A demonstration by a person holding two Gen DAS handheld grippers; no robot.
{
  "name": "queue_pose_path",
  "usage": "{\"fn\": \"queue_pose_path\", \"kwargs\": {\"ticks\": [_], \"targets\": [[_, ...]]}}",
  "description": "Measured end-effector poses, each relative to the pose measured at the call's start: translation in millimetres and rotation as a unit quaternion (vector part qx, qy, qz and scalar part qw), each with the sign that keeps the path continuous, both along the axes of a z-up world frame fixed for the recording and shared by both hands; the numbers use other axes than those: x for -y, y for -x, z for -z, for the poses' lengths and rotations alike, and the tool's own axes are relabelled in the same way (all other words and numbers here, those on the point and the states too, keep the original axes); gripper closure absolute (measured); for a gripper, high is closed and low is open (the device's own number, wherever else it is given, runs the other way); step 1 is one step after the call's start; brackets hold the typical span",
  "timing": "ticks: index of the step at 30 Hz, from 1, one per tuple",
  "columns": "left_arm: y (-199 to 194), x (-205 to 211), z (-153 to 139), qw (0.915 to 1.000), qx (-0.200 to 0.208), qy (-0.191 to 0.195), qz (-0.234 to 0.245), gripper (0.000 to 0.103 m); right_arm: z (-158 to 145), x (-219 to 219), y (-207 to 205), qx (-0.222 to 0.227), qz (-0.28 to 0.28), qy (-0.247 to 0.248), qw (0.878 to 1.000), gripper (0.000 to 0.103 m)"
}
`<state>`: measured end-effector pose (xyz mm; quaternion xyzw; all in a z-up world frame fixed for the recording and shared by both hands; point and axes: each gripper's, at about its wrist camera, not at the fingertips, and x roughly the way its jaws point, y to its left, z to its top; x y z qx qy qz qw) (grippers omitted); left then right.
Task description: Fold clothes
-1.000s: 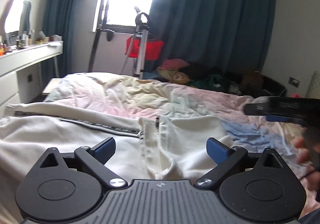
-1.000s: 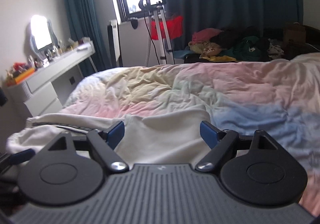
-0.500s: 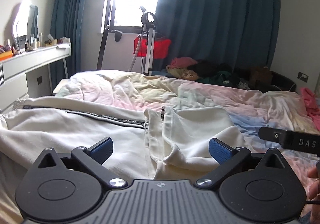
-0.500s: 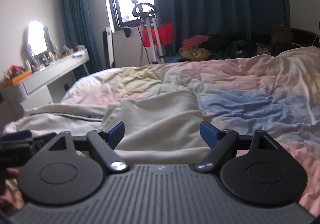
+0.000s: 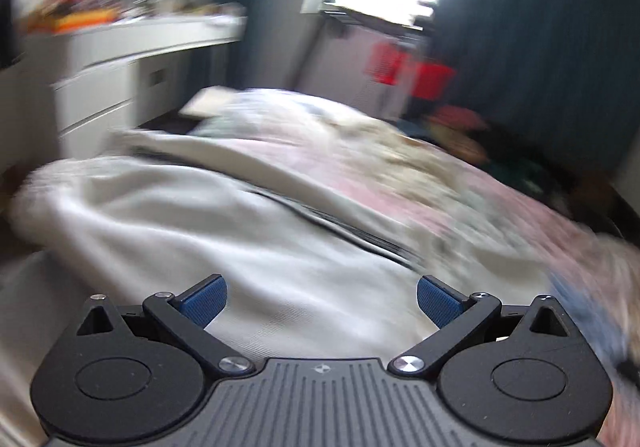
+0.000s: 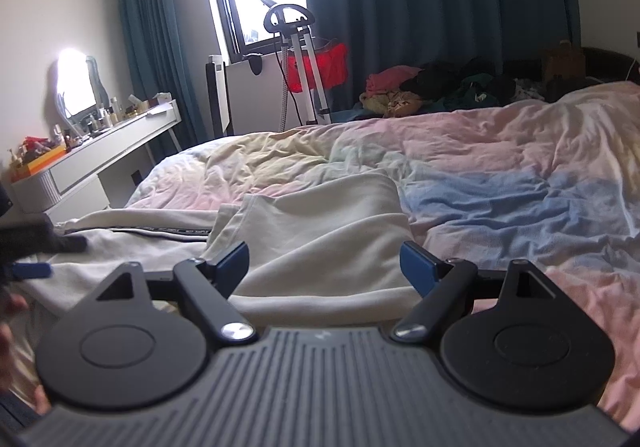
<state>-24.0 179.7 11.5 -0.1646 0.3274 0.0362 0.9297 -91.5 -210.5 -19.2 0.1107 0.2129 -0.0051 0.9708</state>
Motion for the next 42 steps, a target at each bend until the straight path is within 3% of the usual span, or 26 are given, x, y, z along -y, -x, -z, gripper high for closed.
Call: {"fn": "queue_pose_path", "kwargs": {"ticks": [2,5,8,11,12,13,16,19,22,24,27,30,34,38,42], "targets": [[-6,-44,2,0.9964,-0.035,0.050,-0.059,0.001,0,-1,1,0.003,0.002,0.007,1.000,0.019],[-11,-107,18,0.9767,-0.098,0.132,-0.138,0.002,3,-2,-1,-0.004,0.000,0.010,1.000,0.019],[-13,-146,40,0.9611,-0.115,0.178,-0.177,0.013,9,-6,-6,-0.019,-0.011,0.005,1.000,0.019],[-21,-169,68,0.9366,-0.110,0.275,-0.188,0.014,11,-14,-12,-0.012,-0.038,-0.009,0.999,0.019],[-27,-174,76,0.9305,-0.116,0.289,-0.193,0.015,13,-18,-15,-0.010,-0.045,-0.009,0.999,0.019],[-31,-176,78,0.9296,-0.115,0.287,-0.201,0.016,14,-23,-19,-0.010,-0.051,-0.009,0.999,0.019],[-43,-181,76,0.9332,-0.098,0.262,-0.226,0.026,28,-40,-39,-0.026,-0.064,0.015,0.998,0.019],[-53,-185,67,0.9454,-0.074,0.204,-0.243,0.040,43,-52,-60,-0.047,-0.072,0.031,0.996,0.019],[-64,-193,66,0.9503,-0.073,0.183,-0.241,0.049,62,-57,-72,-0.075,-0.100,0.010,0.992,0.019],[-65,-195,60,0.9508,-0.071,0.178,-0.243,0.070,74,-60,-76,-0.105,-0.115,-0.006,0.988,0.019],[-72,-179,29,0.9639,-0.052,0.130,-0.227,0.091,75,-63,-72,-0.104,-0.113,0.007,0.988,0.019],[-76,-135,-16,0.9788,-0.007,0.057,-0.197,0.093,62,-57,-65,-0.083,-0.101,-0.002,0.991,0.019],[-74,-60,-75,0.9870,0.063,-0.036,-0.143,0.093,43,-32,-51,-0.055,-0.056,-0.029,0.997,0.019],[-64,29,-114,0.9825,0.134,-0.096,-0.086,0.094,35,0,-39,-0.050,-0.028,-0.084,0.995,0.019],[-61,122,-127,0.9721,0.190,-0.134,-0.033,0.095,26,26,-28,-0.028,0.012,-0.108,0.994,0.019]]}}
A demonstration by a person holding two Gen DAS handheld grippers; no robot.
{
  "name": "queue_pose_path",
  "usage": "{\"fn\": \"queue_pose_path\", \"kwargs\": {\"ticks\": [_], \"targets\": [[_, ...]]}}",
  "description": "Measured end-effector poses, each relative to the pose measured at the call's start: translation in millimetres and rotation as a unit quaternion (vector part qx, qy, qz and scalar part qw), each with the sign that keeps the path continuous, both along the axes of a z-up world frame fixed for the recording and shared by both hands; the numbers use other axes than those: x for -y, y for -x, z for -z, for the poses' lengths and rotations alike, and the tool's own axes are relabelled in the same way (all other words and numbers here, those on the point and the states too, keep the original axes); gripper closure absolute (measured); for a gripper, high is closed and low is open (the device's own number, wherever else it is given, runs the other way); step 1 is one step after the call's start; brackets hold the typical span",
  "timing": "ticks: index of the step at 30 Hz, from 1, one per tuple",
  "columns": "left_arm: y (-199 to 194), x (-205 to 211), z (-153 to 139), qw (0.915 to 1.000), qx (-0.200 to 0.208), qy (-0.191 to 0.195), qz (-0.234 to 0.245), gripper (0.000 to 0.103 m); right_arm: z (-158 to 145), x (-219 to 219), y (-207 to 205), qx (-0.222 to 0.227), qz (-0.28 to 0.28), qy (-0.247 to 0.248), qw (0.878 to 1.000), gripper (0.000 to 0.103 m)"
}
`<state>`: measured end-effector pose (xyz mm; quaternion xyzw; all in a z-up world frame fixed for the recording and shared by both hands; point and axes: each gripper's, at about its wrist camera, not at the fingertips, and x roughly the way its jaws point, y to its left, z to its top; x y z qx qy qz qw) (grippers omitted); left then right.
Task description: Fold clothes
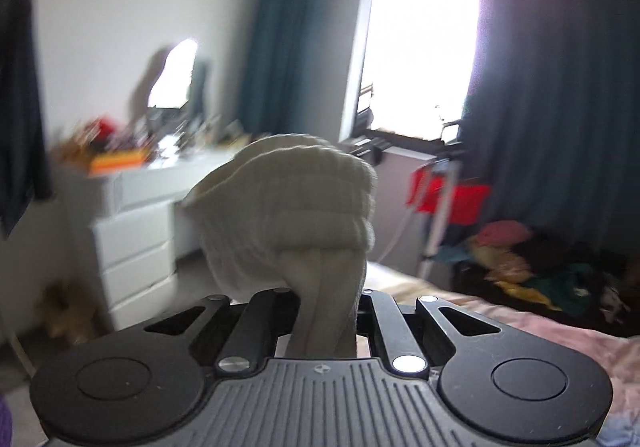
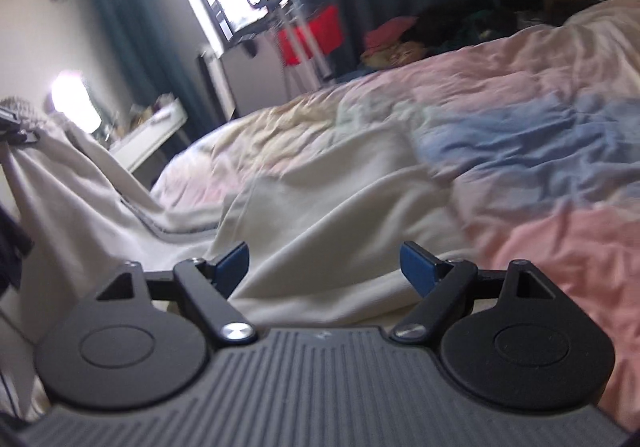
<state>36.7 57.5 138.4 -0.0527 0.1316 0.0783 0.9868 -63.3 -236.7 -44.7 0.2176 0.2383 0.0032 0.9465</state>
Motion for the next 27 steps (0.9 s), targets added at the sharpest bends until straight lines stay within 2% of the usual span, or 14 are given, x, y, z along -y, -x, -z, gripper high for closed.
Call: {"fn": "queue_pose_path", "kwargs": {"ticks": [3,6,9,12,16,19,20,21,22,24,26,27], "targets": [[3,70,17,0.9979,0.028,-0.041,0.043,0.095,0,18,1,0.005,0.049,0.006,0.999,0.019],[5,132,52,0.9905,0.031,-0.085,0.104,0.095,5,37,0,-0.004,0.095,-0.002,0.995,0.019],[11,189,100,0.9755,0.005,-0.131,0.176,0.095,9,54,-1,-0.007,0.125,-0.027,0.992,0.019],[16,229,157,0.9524,-0.056,-0.158,0.254,0.094,13,66,-2,-0.004,0.135,-0.056,0.989,0.019],[15,232,200,0.9337,-0.101,-0.161,0.303,0.090,18,64,-7,0.001,0.112,-0.076,0.991,0.019],[9,213,201,0.9239,-0.125,-0.167,0.321,0.070,21,58,-13,0.006,0.080,-0.097,0.992,0.019],[8,195,204,0.9187,-0.139,-0.174,0.326,0.049,22,56,-16,0.008,0.067,-0.106,0.992,0.019],[4,179,206,0.9109,-0.156,-0.175,0.339,0.022,22,54,-19,0.012,0.053,-0.115,0.992,0.019],[2,165,208,0.9020,-0.172,-0.167,0.359,0.013,22,52,-22,0.015,0.036,-0.127,0.991,0.019],[9,147,208,0.8878,-0.191,-0.155,0.389,0.011,24,46,-28,0.020,-0.004,-0.159,0.987,0.017],[17,127,208,0.8861,-0.196,-0.171,0.384,0.011,29,40,-31,0.018,-0.039,-0.189,0.981,0.017],[20,118,209,0.8874,-0.195,-0.182,0.376,0.011,31,37,-31,0.011,-0.038,-0.186,0.982,0.017]]}}
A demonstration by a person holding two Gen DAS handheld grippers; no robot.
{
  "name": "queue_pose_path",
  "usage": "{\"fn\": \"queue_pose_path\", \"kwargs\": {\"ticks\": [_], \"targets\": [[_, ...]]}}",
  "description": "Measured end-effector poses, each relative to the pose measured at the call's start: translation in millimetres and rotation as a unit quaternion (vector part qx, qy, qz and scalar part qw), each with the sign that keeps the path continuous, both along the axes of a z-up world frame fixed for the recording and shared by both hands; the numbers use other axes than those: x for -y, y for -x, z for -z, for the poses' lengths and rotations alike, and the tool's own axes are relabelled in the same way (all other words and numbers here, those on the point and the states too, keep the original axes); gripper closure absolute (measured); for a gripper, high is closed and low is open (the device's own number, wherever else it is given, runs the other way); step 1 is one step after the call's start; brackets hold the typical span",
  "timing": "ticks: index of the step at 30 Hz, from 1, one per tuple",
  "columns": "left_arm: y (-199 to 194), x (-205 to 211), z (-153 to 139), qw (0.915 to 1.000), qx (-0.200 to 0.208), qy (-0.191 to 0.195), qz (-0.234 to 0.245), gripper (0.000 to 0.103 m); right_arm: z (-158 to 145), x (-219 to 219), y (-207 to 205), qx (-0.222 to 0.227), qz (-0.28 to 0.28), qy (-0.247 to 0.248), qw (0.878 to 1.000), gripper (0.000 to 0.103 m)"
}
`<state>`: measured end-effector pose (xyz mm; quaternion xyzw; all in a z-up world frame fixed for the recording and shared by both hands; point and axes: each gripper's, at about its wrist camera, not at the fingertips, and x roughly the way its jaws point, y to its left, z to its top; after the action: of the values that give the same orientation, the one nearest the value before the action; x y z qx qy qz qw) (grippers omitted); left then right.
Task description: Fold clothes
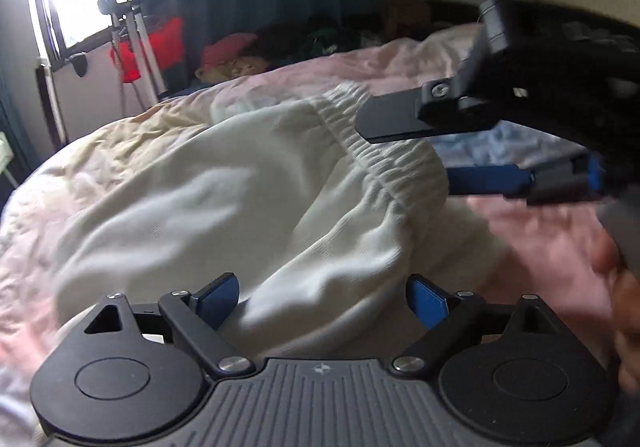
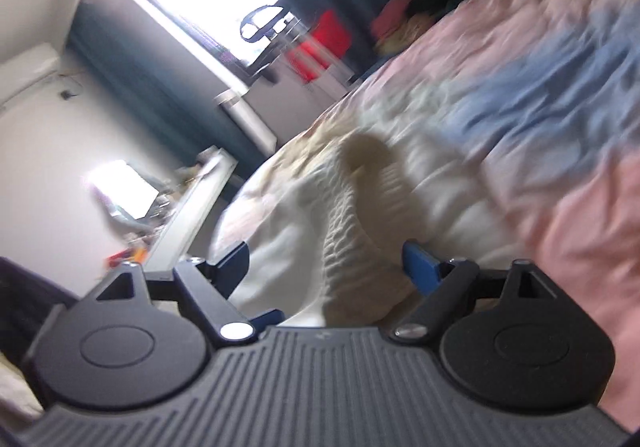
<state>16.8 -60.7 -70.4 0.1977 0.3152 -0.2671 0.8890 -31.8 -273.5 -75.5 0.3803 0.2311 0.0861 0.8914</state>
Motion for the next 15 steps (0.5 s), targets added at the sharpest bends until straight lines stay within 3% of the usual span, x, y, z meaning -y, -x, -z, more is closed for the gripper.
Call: {"fn": "queue_pose_path", "kwargs": {"ticks": [3,7,11,15], "targets": [[14,-26,-9,0.9995,0.012,0.013,-0.026,0.011,10,-2,-1,-0.030,0.014,0.003,0.999,0.017],[24,-53,-28,0.9951,0.002,0.068,-0.072,0.010,33,9,-5,-0.075,0.021,-0.067,0.995,0.017],[31,-71,-49,0.9869,-0.003,0.123,-0.105,0.010,48,8,-21,-0.046,-0.017,-0.150,0.987,0.016],[27,-84,-52,0.9798,0.008,0.146,-0.137,0.010,47,-4,-46,-0.056,-0.009,-0.097,0.994,0.017]]}}
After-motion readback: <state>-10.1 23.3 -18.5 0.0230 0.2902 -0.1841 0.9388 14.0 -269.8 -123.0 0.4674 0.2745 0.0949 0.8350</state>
